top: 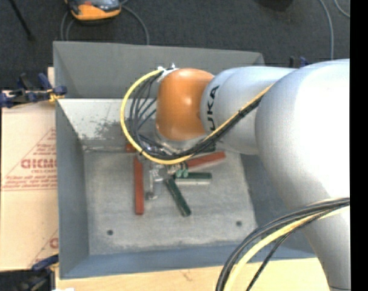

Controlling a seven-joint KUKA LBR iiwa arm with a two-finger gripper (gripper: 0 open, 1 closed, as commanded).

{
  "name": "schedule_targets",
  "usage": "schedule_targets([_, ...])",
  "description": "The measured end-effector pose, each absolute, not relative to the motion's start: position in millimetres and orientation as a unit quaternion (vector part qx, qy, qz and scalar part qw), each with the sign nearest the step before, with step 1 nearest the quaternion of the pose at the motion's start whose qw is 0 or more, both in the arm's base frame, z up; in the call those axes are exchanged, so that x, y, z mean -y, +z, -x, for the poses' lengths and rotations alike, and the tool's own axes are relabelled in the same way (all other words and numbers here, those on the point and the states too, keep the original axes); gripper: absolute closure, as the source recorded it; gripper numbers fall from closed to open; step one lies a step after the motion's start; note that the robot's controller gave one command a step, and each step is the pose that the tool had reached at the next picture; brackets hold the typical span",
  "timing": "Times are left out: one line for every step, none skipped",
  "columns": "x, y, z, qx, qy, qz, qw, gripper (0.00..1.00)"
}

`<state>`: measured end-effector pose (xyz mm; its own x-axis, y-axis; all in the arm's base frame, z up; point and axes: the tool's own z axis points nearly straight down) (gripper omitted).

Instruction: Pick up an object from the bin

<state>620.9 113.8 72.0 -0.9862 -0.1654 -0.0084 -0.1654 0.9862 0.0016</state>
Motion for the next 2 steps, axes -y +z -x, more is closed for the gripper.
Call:
schedule_targets([-113.8,72.0,-620.8,-0.997,0.001,0.083,0.004,0.00])
schedule_targets([-126.9,72.1,-606.5,-0.999,0.000,0.047,0.005,0.00])
